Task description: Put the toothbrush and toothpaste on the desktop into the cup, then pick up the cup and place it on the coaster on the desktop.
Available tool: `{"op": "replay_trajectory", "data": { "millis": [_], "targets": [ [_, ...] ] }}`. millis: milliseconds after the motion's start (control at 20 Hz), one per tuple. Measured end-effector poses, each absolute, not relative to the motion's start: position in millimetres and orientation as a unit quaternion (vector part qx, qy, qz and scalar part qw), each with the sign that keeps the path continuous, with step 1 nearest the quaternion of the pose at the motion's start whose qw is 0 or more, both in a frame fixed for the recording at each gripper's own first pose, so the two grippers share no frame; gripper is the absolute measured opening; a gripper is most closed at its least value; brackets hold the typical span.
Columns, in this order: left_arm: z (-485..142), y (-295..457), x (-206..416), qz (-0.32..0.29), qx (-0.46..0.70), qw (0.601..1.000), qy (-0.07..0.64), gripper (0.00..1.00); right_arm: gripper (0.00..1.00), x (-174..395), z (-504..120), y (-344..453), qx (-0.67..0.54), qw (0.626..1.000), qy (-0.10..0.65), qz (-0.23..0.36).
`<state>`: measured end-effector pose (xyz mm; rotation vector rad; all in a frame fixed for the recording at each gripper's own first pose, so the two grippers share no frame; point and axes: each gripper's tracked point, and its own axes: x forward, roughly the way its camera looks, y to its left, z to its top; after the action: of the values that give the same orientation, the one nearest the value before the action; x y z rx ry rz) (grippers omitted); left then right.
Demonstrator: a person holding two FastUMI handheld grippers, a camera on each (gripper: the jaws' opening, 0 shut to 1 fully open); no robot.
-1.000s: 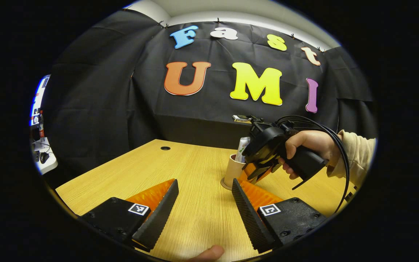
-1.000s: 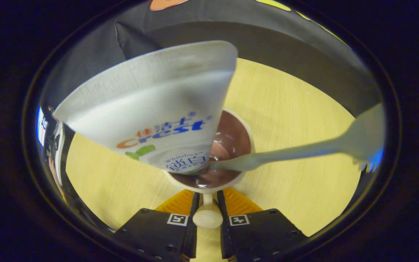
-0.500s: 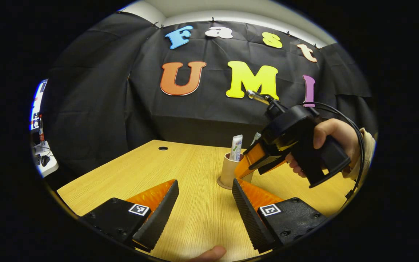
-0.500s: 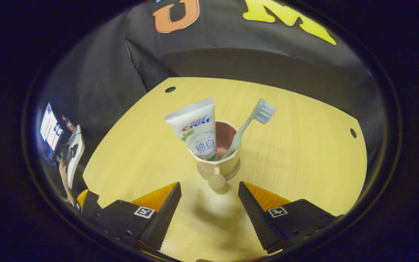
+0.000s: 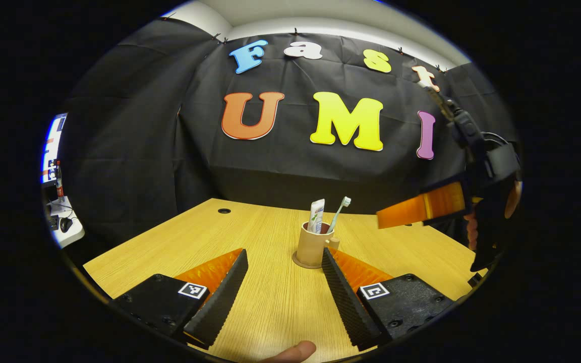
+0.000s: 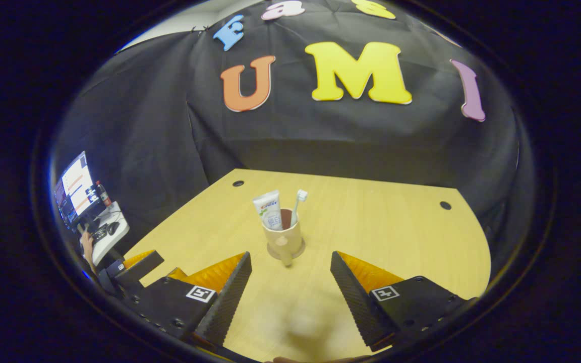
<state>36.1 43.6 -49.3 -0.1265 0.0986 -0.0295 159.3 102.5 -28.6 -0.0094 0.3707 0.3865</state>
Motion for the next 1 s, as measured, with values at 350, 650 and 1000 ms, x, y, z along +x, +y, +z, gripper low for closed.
{"op": "replay_trajectory", "data": {
  "millis": [350, 650, 1000],
  "targets": [
    [-6, 4, 5, -0.029, -0.047, 0.998, 0.008, 0.94, 0.96, 94, -16, 4, -0.017, 0.995, 0.039, 0.089],
    [11, -26, -26, -0.046, -0.024, 0.999, -0.014, 0.94, 0.96, 61, -34, -50, 0.011, 0.999, 0.018, 0.04],
    [10, -21, -32, -0.029, -0.014, 0.999, -0.015, 0.94, 0.93, 48, -39, -56, 0.013, 0.998, 0.021, 0.05]
  ]
}}
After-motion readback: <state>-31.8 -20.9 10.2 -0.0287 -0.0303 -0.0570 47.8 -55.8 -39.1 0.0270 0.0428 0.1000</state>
